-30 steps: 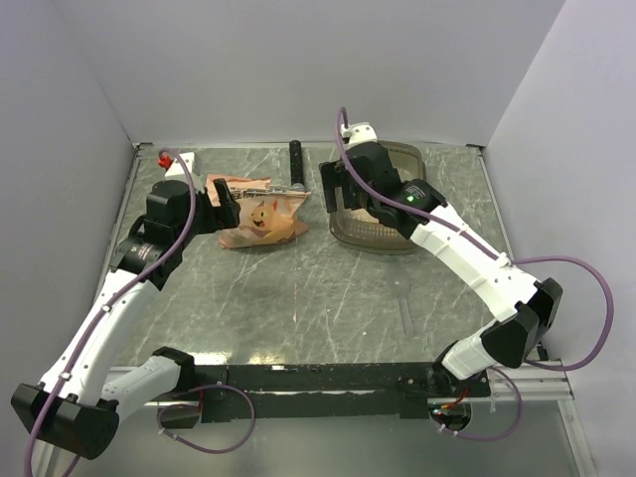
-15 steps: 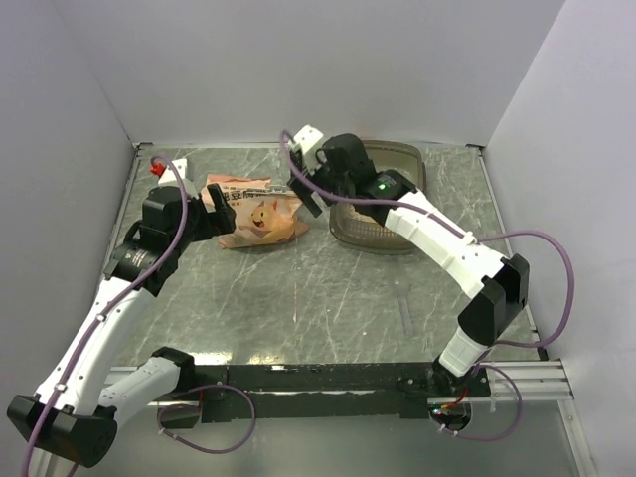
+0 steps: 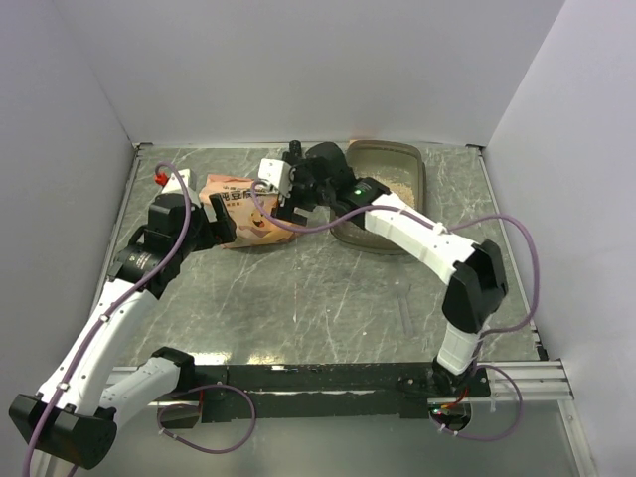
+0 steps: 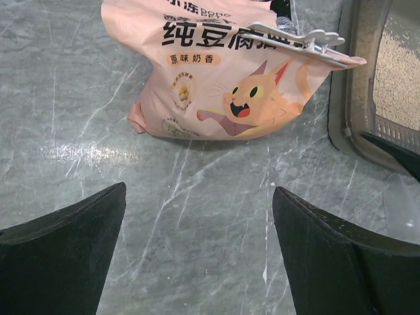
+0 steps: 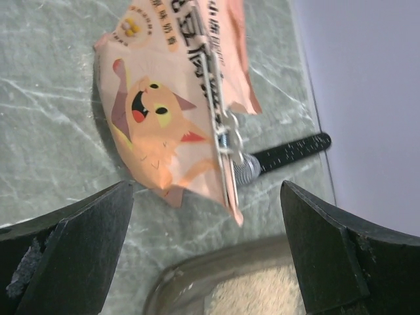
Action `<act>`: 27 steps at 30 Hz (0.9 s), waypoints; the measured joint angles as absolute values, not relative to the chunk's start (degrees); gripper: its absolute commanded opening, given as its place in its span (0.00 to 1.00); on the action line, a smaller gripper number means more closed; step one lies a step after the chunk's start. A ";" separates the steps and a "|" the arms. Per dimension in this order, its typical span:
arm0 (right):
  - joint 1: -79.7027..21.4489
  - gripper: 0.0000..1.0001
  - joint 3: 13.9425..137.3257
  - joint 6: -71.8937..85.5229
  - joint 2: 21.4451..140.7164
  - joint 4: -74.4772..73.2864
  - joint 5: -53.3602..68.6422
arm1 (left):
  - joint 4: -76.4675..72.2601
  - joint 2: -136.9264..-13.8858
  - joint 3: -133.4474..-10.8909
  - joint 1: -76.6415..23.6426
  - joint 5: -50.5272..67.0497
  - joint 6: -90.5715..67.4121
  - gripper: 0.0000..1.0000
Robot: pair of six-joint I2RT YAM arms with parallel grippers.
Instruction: Fill the litter box with clean litter
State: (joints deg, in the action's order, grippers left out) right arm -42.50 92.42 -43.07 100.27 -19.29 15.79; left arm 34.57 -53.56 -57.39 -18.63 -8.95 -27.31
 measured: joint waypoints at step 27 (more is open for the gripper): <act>-42.24 0.99 96.79 -52.49 111.63 -13.56 17.41 | 34.37 -55.99 -57.39 -18.63 -8.40 -26.17 0.97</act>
State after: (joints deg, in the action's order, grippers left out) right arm -42.24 96.79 -52.49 111.63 -13.56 17.41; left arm 34.37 -55.99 -57.39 -18.63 -8.40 -26.17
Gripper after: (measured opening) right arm 0.994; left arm 0.969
